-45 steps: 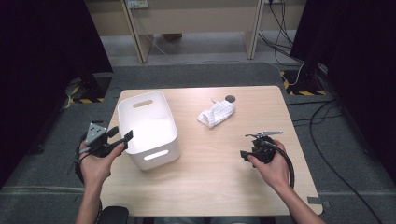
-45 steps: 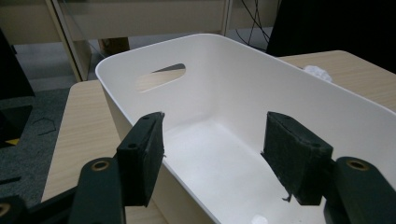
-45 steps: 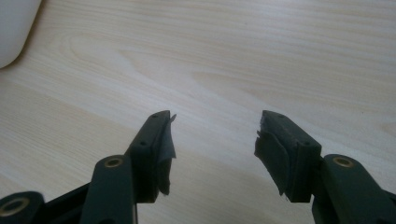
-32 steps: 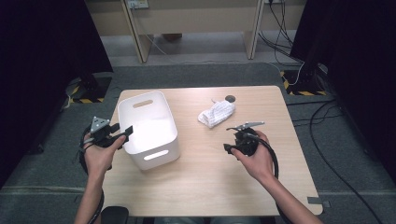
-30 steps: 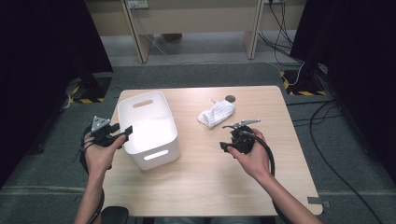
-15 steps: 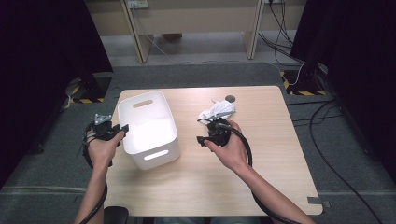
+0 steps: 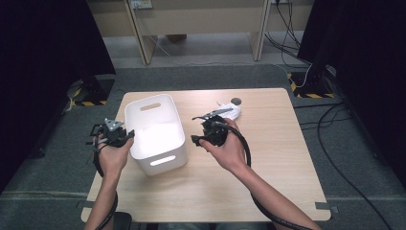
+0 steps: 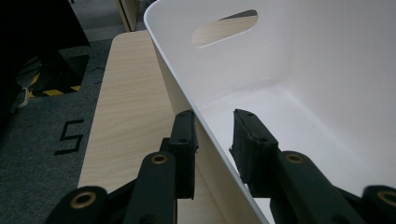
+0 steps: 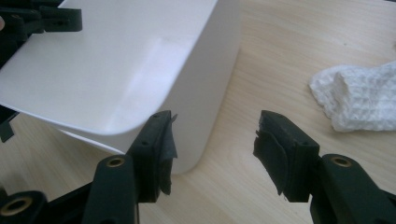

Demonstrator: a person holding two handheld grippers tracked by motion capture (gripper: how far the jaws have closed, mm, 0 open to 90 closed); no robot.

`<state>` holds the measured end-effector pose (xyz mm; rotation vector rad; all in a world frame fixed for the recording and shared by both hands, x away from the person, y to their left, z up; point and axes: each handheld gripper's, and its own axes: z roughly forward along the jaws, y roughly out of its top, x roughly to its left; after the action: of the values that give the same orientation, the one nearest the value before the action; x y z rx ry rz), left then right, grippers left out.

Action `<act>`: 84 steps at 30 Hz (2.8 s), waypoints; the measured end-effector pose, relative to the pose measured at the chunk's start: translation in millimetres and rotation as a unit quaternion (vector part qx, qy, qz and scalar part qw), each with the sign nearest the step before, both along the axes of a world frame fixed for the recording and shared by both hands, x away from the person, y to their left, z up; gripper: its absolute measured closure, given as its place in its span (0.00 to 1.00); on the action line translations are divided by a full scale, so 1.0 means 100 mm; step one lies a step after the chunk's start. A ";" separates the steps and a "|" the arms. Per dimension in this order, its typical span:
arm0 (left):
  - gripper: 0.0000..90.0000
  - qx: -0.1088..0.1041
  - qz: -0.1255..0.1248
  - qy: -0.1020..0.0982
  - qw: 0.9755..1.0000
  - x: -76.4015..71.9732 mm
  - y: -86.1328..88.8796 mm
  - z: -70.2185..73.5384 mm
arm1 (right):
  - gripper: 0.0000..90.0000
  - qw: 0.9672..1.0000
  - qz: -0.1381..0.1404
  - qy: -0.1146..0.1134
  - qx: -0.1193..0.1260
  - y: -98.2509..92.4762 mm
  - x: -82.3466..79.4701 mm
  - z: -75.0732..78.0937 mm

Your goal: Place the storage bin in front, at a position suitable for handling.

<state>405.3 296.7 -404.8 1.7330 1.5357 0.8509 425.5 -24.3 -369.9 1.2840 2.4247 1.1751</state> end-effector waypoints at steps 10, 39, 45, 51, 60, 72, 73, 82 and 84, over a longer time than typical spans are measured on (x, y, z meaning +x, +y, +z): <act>0.72 -0.009 -0.024 -0.003 1.000 -0.14 -0.23 0.02 | 0.51 1.000 -0.014 -0.010 0.001 0.14 0.05 0.07; 0.52 -0.034 -0.066 -0.050 0.996 0.00 -0.16 0.24 | 0.93 0.994 0.017 0.022 -0.103 -0.33 0.18 0.01; 0.51 -0.042 -0.109 -0.031 0.993 0.16 -0.27 0.23 | 0.77 0.994 -0.032 0.021 -0.105 -0.64 0.10 0.05; 0.53 -0.035 -0.129 -0.008 0.991 0.38 -0.41 0.19 | 0.69 0.994 -0.061 0.037 -0.087 -0.75 0.01 0.13; 0.59 0.002 -0.139 0.023 0.990 0.55 -0.43 0.05 | 0.73 0.993 -0.059 0.056 -0.083 -0.69 0.01 0.03; 0.75 0.020 -0.159 0.049 0.986 0.55 -0.46 0.00 | 0.87 0.992 -0.018 0.061 -0.109 -0.60 0.06 -0.01; 0.77 0.019 -0.162 0.052 0.985 0.53 -0.46 0.01 | 0.87 0.992 -0.017 0.060 -0.108 -0.62 0.08 -0.01; 0.80 0.005 -0.180 0.055 0.982 0.13 -0.58 0.07 | 0.74 0.991 -0.057 0.037 -0.118 -0.79 0.27 -0.08; 0.78 0.004 -0.181 0.056 0.982 0.09 -0.60 0.08 | 0.68 0.991 -0.074 0.028 -0.109 -0.84 0.26 -0.05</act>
<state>414.6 236.6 -397.1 2.0137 1.2276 0.5833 451.8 -108.7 -374.7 1.4148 2.3693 0.8202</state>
